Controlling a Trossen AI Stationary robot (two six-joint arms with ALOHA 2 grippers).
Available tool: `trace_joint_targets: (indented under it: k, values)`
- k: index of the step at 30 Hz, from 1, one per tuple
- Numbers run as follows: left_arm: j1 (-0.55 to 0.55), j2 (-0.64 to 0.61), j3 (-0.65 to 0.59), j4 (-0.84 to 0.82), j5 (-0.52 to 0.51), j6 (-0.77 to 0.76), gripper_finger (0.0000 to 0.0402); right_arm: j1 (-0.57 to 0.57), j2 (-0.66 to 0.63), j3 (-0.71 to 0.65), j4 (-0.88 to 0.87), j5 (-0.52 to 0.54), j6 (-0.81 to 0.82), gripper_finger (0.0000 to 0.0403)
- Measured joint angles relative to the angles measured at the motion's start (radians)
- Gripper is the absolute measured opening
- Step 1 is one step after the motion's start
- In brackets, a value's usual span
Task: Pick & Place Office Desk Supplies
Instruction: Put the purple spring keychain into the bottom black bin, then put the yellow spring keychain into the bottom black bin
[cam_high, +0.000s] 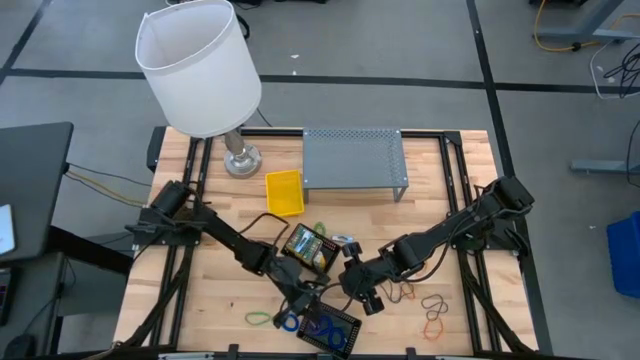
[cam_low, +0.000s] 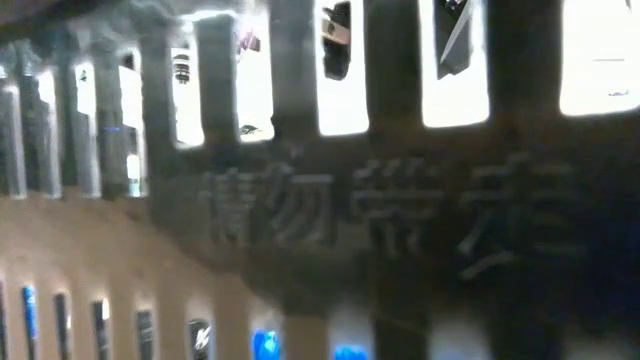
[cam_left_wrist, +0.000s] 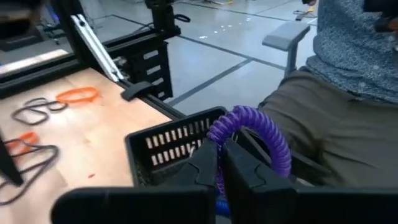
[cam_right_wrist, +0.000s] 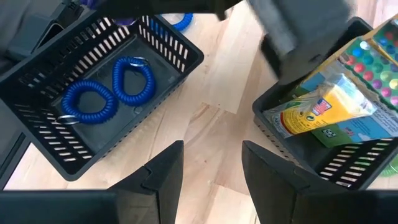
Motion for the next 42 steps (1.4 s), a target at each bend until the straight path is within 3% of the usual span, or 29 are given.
trace_joint_targets:
  k: [18,26,34,38,42]
  values:
    - [0.017,0.002,0.011,-0.07,0.038,-0.119,0.0162,0.0,0.0,0.0,-0.004,-0.003,0.0,0.0169]
    - [0.032,-0.069,0.01,-0.137,0.053,-0.11,0.0174,0.0,0.0,0.0,-0.016,0.001,0.001,0.0169]
    - [0.005,-0.249,0.011,-0.506,-0.114,-0.103,0.0173,0.0,0.0,0.0,-0.038,0.001,0.004,0.0169]
    - [-0.049,-0.335,0.01,-0.734,-0.278,-0.145,0.0173,0.0,0.0,0.0,-0.041,0.001,0.004,0.0169]
    - [-0.103,-0.399,0.007,-0.958,-0.439,-0.287,0.0173,0.002,0.0,0.0,-0.042,0.001,0.004,0.0169]
